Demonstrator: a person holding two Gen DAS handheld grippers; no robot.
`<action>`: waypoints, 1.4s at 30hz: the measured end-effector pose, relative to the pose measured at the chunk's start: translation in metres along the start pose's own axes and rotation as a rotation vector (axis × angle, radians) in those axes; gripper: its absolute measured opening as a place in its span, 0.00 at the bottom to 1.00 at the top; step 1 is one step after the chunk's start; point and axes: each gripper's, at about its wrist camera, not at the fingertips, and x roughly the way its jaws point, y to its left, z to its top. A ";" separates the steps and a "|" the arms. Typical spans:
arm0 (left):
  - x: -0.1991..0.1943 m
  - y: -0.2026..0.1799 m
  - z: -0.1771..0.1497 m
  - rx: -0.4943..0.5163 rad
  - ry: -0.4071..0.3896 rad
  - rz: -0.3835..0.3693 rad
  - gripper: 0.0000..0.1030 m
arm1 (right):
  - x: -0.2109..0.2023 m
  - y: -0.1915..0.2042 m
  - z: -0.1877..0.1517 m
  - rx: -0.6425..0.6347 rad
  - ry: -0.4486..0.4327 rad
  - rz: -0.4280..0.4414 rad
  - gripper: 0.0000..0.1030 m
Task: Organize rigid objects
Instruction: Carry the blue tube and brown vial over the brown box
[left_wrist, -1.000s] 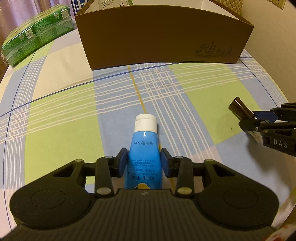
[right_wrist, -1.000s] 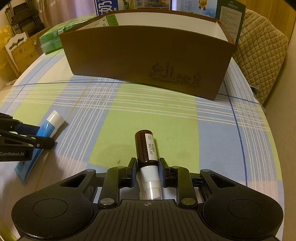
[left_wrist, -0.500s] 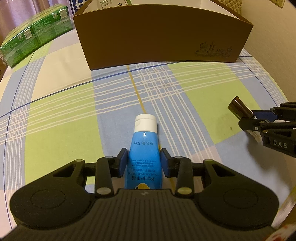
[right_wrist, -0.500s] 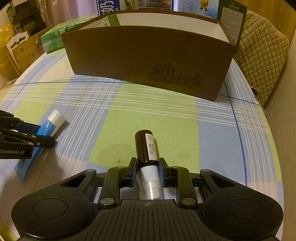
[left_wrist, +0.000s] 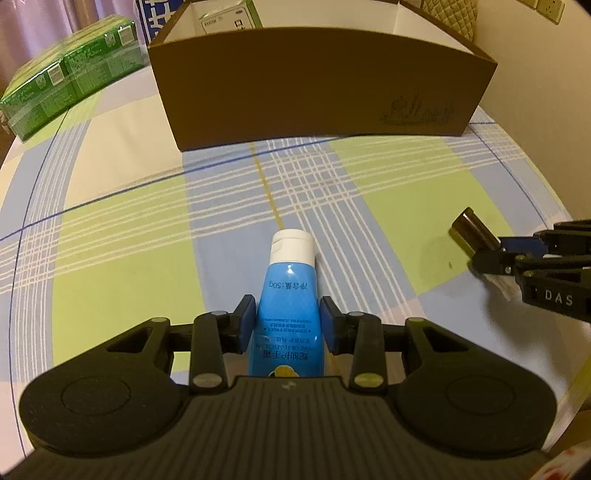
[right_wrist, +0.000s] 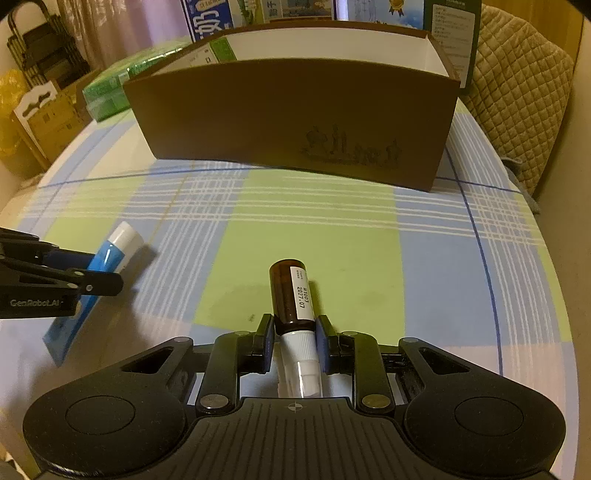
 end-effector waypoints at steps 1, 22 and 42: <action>-0.001 0.000 0.001 -0.001 -0.002 0.001 0.31 | -0.001 0.000 0.000 0.003 -0.003 0.002 0.20; -0.024 -0.003 0.012 -0.007 -0.058 -0.001 0.31 | -0.019 0.005 0.008 0.005 -0.048 0.026 0.20; -0.041 -0.014 0.035 0.002 -0.131 -0.008 0.31 | -0.033 0.003 0.029 -0.016 -0.107 0.052 0.20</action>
